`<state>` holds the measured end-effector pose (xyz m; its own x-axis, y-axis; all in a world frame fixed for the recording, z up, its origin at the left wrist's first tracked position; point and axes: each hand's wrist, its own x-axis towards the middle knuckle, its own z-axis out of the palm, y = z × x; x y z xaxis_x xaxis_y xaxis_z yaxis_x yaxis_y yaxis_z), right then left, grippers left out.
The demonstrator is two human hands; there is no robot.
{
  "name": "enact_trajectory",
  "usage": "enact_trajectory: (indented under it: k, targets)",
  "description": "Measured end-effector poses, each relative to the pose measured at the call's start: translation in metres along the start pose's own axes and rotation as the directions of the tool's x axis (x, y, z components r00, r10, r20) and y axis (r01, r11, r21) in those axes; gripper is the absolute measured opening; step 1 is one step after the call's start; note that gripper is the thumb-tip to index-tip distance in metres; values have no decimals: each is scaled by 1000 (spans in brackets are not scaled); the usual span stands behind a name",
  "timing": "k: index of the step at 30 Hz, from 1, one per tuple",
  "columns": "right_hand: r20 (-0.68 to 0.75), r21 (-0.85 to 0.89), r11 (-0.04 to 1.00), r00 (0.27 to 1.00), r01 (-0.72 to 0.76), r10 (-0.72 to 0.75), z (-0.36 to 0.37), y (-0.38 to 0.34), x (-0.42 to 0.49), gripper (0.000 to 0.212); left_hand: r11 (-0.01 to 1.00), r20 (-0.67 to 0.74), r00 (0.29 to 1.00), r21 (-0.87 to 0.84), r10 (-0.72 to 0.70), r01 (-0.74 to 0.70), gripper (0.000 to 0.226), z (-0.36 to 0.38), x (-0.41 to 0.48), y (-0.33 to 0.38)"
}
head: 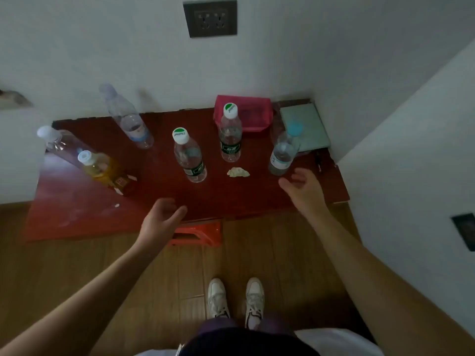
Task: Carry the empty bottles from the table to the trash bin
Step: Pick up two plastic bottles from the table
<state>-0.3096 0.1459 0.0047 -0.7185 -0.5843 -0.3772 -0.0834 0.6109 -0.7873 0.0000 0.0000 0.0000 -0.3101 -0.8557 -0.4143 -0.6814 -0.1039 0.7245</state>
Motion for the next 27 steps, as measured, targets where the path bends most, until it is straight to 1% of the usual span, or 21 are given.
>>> enact_trajectory:
  k: [1, 3, 5, 7, 9, 11, 14, 16, 19, 21, 23, 24, 26, 27]
  targets:
    - [-44, 25, 1000, 999, 14, -12, 3, -7, 13, 67, 999, -47, 999, -33, 6, -8, 58, 3, 13, 8]
    - [-82, 52, 998, 996, 28, -24, 7, -18, 34, 67, 995, -99, 995, -103, -6, -4, 75, 9, 35, 27]
    - [-99, 78, 996, 995, 40, -32, 14, -24, 51, 67, 988, -112, 994, -156, -10, -7, 90, 18, 56, 45]
    - [-136, 69, 996, 990, 48, -38, 20, -25, 59, 67, 981, -120, 993, -192, -6, -17, 96, 26, 74, 51]
    - [-157, 47, 997, 986, 63, -55, 23, -22, 66, 64, 974, -133, 991, -223, 2, -33, 92, 34, 86, 53]
    - [-159, 33, 997, 985, 69, -63, 24, -19, 72, 63, 969, -168, 986, -243, -6, -35, 82, 40, 94, 53]
    - [-132, 10, 996, 987, 89, -87, 21, -18, 68, 63, 967, -210, 978, -248, -4, -49, 65, 45, 96, 55]
    - [-103, 3, 993, 988, 119, -119, 16, -18, 59, 69, 960, -224, 974, -270, 9, -71, 60, 43, 90, 57]
    - [-33, -11, 992, 991, 127, -127, 3, -16, 28, 79, 956, -190, 981, -284, 26, -80, 62, 35, 67, 58]
    - [41, -7, 992, 991, 127, -126, -6, -7, -3, 82, 959, -147, 988, -269, 50, -89, 61, 27, 39, 54]
    - [113, -24, 993, 987, 114, -111, -13, 10, -36, 91, 963, -128, 990, -255, 57, -89, 63, 16, 3, 41]
    - [146, -36, 994, 985, 101, -95, -15, 19, -52, 89, 960, -124, 991, -266, 51, -83, 66, 10, -15, 31]
    - [195, -61, 996, 979, 68, -55, -15, 41, -78, 74, 955, -111, 994, -292, 26, -57, 72, -2, -51, 2]
    - [219, -68, 996, 975, 55, -39, -14, 48, -90, 71, 954, -102, 995, -297, 1, -31, 71, -7, -70, -14]
